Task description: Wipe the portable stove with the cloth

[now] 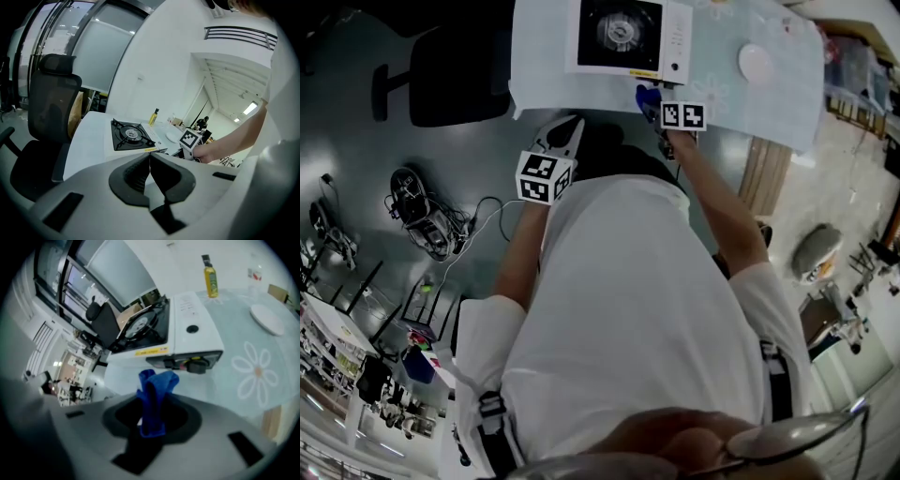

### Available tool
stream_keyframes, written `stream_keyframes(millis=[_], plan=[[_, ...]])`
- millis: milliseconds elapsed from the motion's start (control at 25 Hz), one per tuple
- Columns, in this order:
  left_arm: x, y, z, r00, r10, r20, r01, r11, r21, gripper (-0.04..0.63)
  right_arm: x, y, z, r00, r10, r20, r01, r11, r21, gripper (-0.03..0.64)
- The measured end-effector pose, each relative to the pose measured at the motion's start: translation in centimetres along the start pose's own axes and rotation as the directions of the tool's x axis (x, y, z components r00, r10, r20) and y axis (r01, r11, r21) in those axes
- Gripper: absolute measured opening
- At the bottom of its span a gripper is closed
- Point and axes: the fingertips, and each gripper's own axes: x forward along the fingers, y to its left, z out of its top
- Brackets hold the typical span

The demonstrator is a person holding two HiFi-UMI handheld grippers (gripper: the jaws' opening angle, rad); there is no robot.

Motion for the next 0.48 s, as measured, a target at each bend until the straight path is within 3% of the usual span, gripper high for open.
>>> stream_keyframes(millis=[80,200,280,360,480], plan=[[-0.2,0.4,0.0,1.0,0.008,-0.001,-0.008,1.0,-0.002,0.032,0.0,-0.5,0.3,0.999,-0.007,0.038,0.003,0.994,0.109,0.117],[-0.3,0.9,-0.1,1.0,0.016,-0.005,-0.016,1.0,-0.006,0.032,0.2,-1.0,0.4,0.996,-0.019,0.084,-0.006,0.958,0.288,0.117],[-0.3,1.1,-0.1,1.0,0.017,-0.006,-0.017,1.0,-0.01,0.032,0.5,-1.2,0.7,0.994,-0.03,0.102,-0.007,0.937,0.348,0.117],[-0.2,1.3,0.0,1.0,0.018,-0.007,-0.018,1.0,-0.01,0.032,0.8,-0.9,1.4,0.994,-0.03,0.109,-0.008,0.944,0.33,0.117],[-0.1,1.8,0.1,1.0,0.015,-0.008,-0.015,1.0,-0.011,0.033,1.5,0.2,2.5,0.994,-0.026,0.103,0.002,0.974,0.227,0.117]])
